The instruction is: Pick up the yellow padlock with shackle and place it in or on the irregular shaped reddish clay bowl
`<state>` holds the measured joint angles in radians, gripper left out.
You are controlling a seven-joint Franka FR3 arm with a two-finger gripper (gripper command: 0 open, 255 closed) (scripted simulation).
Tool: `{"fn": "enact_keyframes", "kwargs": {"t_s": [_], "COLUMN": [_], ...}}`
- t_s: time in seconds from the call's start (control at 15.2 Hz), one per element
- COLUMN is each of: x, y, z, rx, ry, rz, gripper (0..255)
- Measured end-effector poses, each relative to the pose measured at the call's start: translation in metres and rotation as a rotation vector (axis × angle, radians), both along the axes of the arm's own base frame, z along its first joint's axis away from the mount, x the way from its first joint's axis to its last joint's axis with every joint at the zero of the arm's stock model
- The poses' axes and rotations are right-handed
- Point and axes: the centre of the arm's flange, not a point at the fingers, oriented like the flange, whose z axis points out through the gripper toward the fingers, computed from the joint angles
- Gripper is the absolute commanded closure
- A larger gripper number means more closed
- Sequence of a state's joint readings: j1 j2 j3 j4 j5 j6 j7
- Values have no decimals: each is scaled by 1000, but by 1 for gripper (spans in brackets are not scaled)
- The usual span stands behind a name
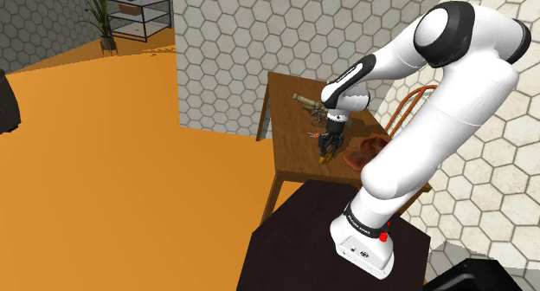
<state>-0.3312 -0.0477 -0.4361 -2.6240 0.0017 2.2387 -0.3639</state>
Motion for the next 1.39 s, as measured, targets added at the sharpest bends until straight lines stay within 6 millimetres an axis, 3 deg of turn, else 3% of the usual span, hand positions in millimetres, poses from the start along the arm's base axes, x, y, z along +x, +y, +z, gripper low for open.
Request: {"fn": "enact_keyframes", "kwargs": {"t_s": [0.59,1.19,1.25,1.39], "x": [0,0,0,-4], "y": [0,0,0,7], "z": [1,42,43,38], "rx": [-1,0,0,-25], "ry": [-2,-1,-1,-19], "rz": [1,0,0,0], "gripper": [255,255,0,0]}}
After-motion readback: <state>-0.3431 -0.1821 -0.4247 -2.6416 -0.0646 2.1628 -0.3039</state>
